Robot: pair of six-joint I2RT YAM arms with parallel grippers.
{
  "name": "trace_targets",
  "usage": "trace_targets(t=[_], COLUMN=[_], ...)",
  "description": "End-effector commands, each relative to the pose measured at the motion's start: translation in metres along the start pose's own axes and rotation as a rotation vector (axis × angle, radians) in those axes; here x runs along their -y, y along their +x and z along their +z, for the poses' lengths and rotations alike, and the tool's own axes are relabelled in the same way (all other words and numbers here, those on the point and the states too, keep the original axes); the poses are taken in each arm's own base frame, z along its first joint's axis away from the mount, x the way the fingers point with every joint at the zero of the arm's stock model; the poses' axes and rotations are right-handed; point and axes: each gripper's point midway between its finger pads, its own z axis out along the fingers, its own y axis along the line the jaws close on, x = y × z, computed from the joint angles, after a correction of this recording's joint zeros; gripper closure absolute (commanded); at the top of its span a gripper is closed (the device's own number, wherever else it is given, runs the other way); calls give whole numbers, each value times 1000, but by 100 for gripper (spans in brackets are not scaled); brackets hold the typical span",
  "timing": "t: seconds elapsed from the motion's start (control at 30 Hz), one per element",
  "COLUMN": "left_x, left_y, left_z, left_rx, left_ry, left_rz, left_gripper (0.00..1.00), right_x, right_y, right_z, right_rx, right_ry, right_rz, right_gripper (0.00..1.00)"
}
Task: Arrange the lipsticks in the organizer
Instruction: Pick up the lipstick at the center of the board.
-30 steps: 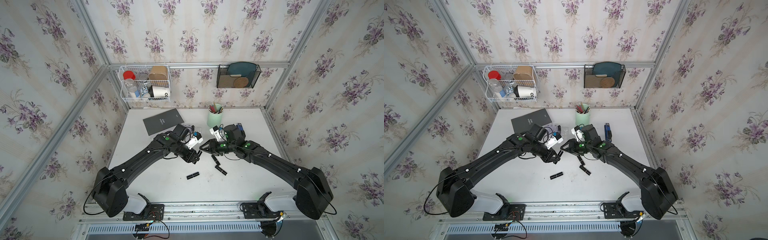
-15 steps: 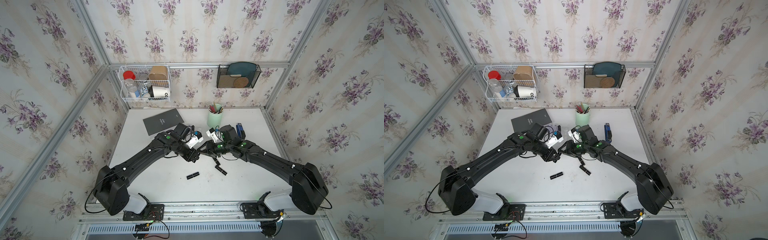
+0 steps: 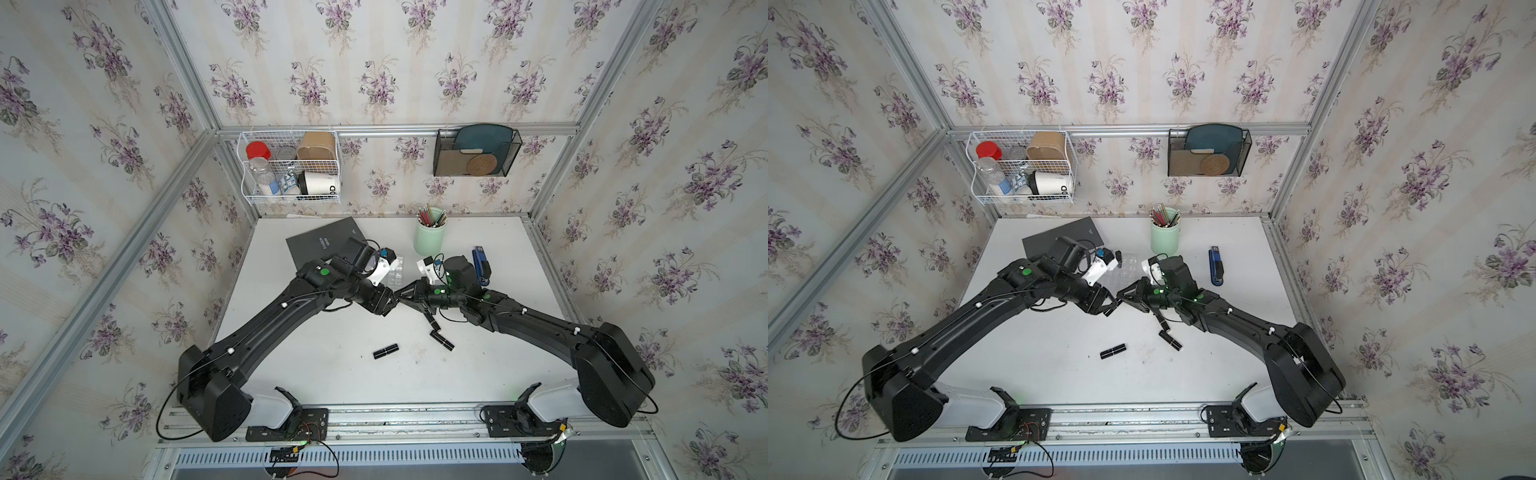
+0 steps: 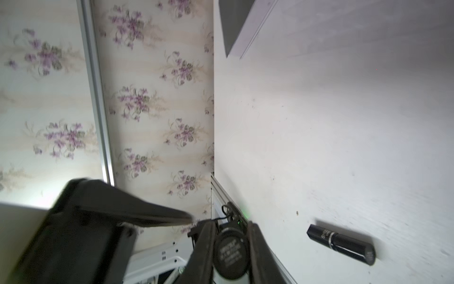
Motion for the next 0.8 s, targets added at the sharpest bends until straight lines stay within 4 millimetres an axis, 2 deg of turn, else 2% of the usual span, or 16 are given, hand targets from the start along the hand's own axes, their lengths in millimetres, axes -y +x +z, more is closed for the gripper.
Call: trace_targets(t=[0.0,0.07,0.13,0.3,0.4,0.43,0.5,0.77], left_x=[-11,-17,-26,-9,8,15,21,12], left_y=[-35,-45,-43,-42,-52,-56,-60,-75], left_z=[-30,-39,-35,-10,-11,-11,-9,-29], left_rx=[232,391,484,643,744,758,778,936], left_ry=[-35,-11,19,227,259,267,288,295], left_rz=[-171,-305,-446,-586,-542,-515,-496,-482], left_gripper=[18,17,17,17,17,17,19,40], right_x=[-39,-46,-53,-61,-70,-79,-85,-102], right_y=[-45,-57,-69,-93,-93,-90,-86,-66], right_z=[-18,-28,-38,-64,-63,-64,-61,-55], right_rx=[239,317,394,585,615,614,604,545], right_ry=[-226,-320,-429,-656,-692,-732,-758,-810], right_rz=[95,155,228,382,400,399,405,409], right_gripper=[87,87,88,88,88,88,89,90])
